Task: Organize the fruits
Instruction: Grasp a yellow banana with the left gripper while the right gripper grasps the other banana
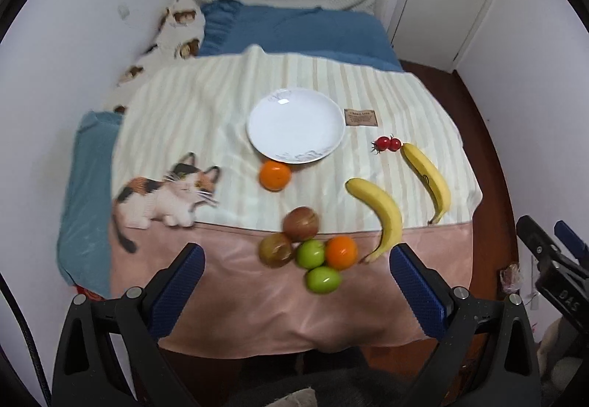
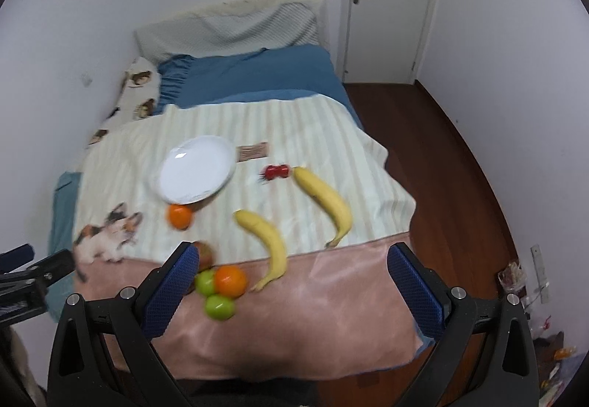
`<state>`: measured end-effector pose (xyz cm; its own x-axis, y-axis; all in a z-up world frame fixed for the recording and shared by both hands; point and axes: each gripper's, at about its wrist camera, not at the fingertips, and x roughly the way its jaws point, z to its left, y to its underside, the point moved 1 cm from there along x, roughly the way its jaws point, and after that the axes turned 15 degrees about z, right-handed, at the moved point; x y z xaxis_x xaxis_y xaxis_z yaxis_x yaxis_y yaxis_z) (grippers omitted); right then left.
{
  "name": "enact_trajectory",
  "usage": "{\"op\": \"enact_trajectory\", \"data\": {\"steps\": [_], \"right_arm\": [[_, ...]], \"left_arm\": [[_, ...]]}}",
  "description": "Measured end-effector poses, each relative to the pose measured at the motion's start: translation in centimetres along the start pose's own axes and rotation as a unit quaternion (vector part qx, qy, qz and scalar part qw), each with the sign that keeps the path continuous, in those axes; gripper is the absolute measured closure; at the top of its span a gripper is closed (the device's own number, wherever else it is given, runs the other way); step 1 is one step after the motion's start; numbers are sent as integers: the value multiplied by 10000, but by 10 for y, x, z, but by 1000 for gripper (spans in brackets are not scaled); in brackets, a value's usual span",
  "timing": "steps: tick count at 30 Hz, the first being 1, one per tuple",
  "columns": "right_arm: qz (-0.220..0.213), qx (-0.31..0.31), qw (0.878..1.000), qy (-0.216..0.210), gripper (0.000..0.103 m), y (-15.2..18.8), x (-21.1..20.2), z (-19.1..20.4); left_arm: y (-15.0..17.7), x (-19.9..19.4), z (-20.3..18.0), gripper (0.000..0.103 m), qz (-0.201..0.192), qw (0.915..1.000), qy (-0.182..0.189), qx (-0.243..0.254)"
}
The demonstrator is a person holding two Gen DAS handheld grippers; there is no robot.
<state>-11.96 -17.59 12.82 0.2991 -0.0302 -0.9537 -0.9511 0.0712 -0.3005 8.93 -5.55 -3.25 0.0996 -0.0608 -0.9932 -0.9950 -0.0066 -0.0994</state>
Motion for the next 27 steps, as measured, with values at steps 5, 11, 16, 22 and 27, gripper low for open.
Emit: {"op": "enact_trajectory", "data": {"steps": [5, 11, 16, 22, 27], "right_arm": [[531, -272, 9981, 119, 1, -59, 95, -36], [1213, -899, 9885, 9, 13, -113, 210, -62], [1659, -1299, 9775, 71, 29, -136, 284, -58], [2001, -1809, 9628, -142, 38, -148, 339, -36], [2163, -1730, 9606, -226, 57, -147, 359, -37]], "left_arm": [[-49, 79, -29, 0, 867, 9940, 569, -351], [-79, 207, -68, 14, 2214, 9631, 1224, -917], [-88, 277, -84, 15, 2721, 9355, 1679, -1503], [-98, 300, -105, 49, 2560, 9449, 1461, -1422], [-102, 281, -132, 59, 2215, 9700, 856, -513]]}}
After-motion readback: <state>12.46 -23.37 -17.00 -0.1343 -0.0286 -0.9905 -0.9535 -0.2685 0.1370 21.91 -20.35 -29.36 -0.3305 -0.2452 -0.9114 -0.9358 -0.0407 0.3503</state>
